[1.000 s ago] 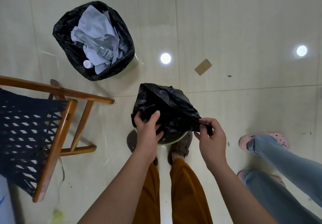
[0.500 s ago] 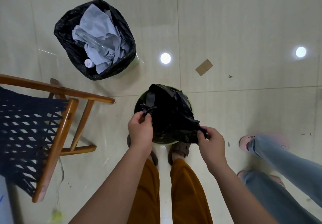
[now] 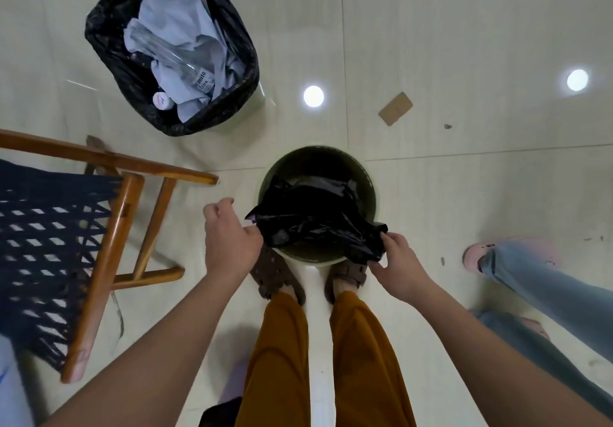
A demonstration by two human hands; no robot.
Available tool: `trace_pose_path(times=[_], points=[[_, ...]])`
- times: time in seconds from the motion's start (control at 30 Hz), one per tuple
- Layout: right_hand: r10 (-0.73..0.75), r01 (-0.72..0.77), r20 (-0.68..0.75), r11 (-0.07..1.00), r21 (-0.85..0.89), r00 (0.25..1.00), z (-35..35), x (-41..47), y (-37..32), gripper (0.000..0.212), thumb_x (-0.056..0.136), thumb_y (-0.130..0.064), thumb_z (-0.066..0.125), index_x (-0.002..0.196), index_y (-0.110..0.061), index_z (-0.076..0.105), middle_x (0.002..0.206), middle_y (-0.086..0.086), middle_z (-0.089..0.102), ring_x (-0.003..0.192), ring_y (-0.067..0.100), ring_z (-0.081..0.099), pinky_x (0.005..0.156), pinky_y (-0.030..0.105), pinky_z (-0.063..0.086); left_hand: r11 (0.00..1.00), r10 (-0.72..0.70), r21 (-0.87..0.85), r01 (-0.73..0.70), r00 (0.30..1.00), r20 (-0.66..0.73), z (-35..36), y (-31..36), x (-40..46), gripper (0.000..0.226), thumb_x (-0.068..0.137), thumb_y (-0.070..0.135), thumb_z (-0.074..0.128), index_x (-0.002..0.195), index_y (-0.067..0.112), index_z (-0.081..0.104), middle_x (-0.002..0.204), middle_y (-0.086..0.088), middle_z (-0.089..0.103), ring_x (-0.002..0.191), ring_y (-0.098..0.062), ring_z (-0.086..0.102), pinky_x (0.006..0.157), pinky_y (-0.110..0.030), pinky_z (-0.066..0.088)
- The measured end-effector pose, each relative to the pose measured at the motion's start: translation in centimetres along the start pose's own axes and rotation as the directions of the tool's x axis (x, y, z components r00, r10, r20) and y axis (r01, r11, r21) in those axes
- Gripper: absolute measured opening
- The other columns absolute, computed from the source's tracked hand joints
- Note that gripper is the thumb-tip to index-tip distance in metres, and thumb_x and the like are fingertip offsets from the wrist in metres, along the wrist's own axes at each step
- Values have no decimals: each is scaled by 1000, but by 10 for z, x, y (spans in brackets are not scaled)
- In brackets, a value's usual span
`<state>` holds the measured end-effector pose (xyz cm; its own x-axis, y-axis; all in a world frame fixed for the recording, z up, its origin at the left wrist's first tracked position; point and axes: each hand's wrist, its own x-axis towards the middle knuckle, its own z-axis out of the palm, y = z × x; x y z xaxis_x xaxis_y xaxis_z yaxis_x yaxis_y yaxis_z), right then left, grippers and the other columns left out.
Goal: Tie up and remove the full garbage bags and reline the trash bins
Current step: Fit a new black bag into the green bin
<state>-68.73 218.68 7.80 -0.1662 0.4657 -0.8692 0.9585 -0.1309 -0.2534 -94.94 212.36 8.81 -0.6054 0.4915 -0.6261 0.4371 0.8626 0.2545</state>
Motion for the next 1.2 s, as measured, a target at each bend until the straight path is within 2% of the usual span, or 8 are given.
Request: trace_pose_path(times=[0.13, 0.33, 0.5, 0.63, 0.83, 0.93, 1.03, 1.2], points=[[-59, 92, -239, 987, 130, 969, -3, -8, -9, 45, 94, -21, 60, 136, -9, 52, 134, 3, 52, 119, 19, 51, 98, 22, 40, 807, 570, 175, -564, 821, 19, -8, 17, -8, 40, 87, 6, 57, 127, 5, 55, 127, -12, 54, 116, -25, 53, 99, -39, 47], [98, 147, -447, 864, 481, 889, -6, -6, -30, 23, 93, -32, 62, 93, -15, 77, 95, -8, 69, 92, -1, 61, 71, -5, 36, 555, 753, 240, -796, 604, 263, 17, 44, 6, 46, 101, 19, 42, 146, 13, 38, 147, -3, 45, 138, -18, 37, 118, -37, 24], [128, 135, -491, 875, 466, 862, 3, 15, -28, 15, 89, -8, 67, 99, -16, 74, 99, -4, 67, 92, 10, 62, 74, -2, 40, 551, 655, 389, -739, 671, 347, 45, 56, 26, 75, 91, 12, 56, 153, 20, 16, 150, 0, 35, 139, -17, 31, 119, -35, 13], [155, 83, -469, 890, 448, 869, 16, 20, -21, 37, 87, -1, 67, 122, -13, 65, 111, -6, 55, 99, 14, 59, 83, 7, 43, 622, 580, 394, -677, 736, 350, 49, 49, 26, 58, 80, 2, 65, 133, 19, 47, 114, -1, 59, 105, -22, 54, 93, -32, 37], [152, 117, -514, 883, 454, 844, 22, 6, -5, 54, 84, 5, 68, 134, -8, 53, 122, -6, 44, 103, 19, 57, 87, 23, 54, 563, 714, 341, -752, 651, 256, 40, 18, 3, 31, 63, -7, 79, 90, 7, 74, 83, -8, 65, 81, -28, 58, 69, -37, 48], [144, 84, -457, 893, 442, 878, 26, 2, 5, 62, 83, 4, 69, 140, -9, 47, 132, 0, 42, 107, 20, 56, 83, 9, 48, 518, 740, 274, -811, 585, 332, 43, 1, -13, 40, 47, -10, 85, 81, 8, 77, 75, -5, 64, 71, -25, 60, 56, -30, 48], [131, 62, -386, 891, 449, 913, 32, 7, 12, 65, 83, 1, 71, 142, -10, 44, 134, 1, 41, 100, 18, 58, 77, -2, 43, 564, 680, 247, -788, 613, 402, 53, -16, -20, 45, 41, -6, 91, 82, 8, 78, 76, -4, 65, 72, -23, 64, 54, -29, 52], [81, 40, -271, 909, 414, 959, 43, 24, 22, 63, 88, -11, 70, 144, -12, 41, 139, 1, 38, 114, 25, 57, 99, 38, 51, 744, 568, 183, -642, 753, 333, 71, -37, -22, 32, 60, -18, 78, 88, -3, 75, 83, -15, 63, 79, -33, 62, 56, -39, 57]])
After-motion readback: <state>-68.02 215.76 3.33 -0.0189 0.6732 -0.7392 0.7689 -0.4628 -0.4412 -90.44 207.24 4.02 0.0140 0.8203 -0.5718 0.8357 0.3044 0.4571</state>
